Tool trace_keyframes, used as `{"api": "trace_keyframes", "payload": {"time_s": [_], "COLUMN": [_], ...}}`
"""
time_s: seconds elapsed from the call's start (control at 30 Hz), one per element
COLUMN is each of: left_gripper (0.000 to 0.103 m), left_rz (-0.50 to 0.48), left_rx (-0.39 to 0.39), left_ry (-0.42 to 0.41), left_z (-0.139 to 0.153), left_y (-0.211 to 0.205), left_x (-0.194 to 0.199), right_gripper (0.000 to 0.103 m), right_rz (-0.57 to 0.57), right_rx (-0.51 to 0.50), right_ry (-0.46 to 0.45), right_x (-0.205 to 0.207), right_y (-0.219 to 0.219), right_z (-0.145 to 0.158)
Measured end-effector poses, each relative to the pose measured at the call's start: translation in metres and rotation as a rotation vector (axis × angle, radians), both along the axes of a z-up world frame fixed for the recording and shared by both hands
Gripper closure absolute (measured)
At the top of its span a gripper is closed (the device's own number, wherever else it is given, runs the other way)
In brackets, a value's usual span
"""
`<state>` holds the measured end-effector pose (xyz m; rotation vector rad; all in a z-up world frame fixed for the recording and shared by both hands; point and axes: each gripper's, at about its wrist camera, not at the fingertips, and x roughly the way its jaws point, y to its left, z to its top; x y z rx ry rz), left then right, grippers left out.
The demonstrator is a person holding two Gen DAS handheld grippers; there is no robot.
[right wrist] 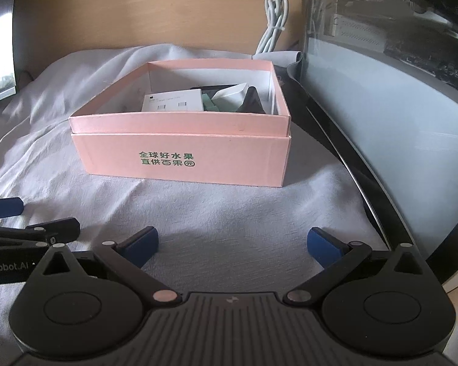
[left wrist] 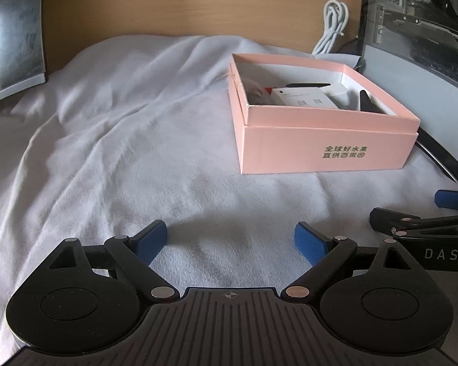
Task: Organize rigid objects
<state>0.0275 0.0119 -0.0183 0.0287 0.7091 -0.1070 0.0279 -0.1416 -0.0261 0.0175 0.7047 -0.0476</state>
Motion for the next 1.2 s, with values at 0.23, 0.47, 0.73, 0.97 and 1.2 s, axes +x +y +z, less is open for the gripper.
{"api": "trace_keyframes", "payload": {"time_s": [0.23, 0.47, 0.73, 0.97, 1.2], "left_gripper": [0.007, 0.007, 0.007, 0.008, 0.007], "left_rz": [0.004, 0.002, -0.002, -0.004, -0.003], "left_rx": [0.003, 0.005, 0.004, 0.002, 0.003], "left_ry": [0.000, 0.000, 0.000, 0.000, 0.000], "left_z": [-0.0007, -0.0007, -0.0006, -0.0003, -0.0005], "left_y": [-0.0007, -0.0007, 0.0002, 0.0000, 0.0001], "left_x": [0.0018, 0.0014, 0.0018, 0.0018, 0.0017], "right_gripper": [0.000, 0.000, 0.000, 0.000, 0.000], "right_rz": [-0.001, 0.000, 0.000, 0.000, 0.001], "right_rx": [-0.001, -0.001, -0.001, -0.001, -0.001], "right_ry": [-0.001, -0.001, -0.001, -0.001, -0.001], "right_x": [-0.0006, -0.0002, -0.0004, -0.0002, -0.0002], "right_y": [0.0019, 0.0014, 0.0019, 0.0019, 0.0018], "right_z": [-0.0003, -0.0002, -0.0001, -0.0002, -0.0002]}}
